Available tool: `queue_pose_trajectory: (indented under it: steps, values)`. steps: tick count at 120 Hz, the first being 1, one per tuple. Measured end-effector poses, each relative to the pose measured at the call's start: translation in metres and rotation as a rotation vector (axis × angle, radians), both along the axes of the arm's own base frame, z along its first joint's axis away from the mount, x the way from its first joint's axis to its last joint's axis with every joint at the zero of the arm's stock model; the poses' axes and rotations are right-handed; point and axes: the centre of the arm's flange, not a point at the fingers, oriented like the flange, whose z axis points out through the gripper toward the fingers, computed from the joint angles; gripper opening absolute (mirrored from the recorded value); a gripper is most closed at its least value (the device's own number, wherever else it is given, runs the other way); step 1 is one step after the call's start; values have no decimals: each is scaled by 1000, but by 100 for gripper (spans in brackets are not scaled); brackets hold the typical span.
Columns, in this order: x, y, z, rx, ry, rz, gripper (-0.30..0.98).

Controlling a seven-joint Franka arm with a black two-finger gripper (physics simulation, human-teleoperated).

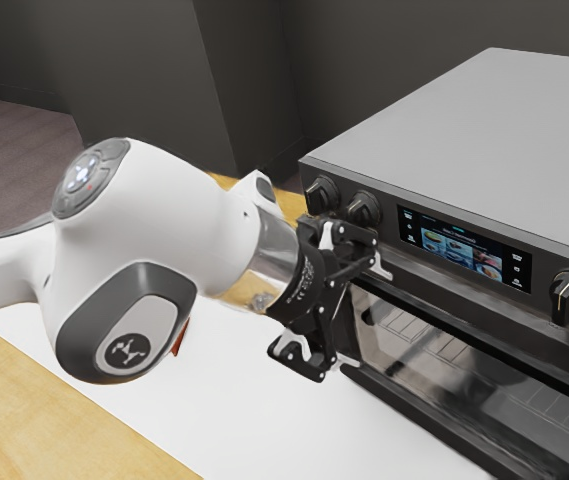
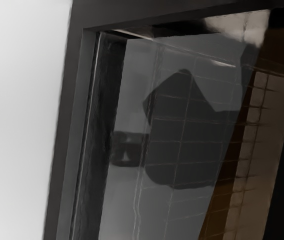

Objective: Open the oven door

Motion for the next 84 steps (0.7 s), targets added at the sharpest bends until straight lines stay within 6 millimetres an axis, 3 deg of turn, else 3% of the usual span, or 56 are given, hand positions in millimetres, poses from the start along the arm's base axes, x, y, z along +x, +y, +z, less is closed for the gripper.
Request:
queue_pose_trajectory:
  steps: [13,24,40,49,55,58,66,69,71,76,80,84]
  values:
    - [-24,12,-11,9,-5,4,68]
    - [-56,16,-12,19,-33,20,68]
    - [-126,25,-5,57,-138,94,68]
    - [-179,28,16,49,-261,234,68]
    - [-193,24,18,27,-282,281,68]
    - [-191,27,27,13,-272,283,68]
    - [-151,57,143,52,-255,207,68]
    - [-126,83,185,94,-239,183,68]
    - [-109,103,202,125,-218,175,68]
    - [-71,154,212,197,-129,163,68]
    - [-44,186,199,236,-37,151,68]
    - [-30,205,184,264,42,131,69]
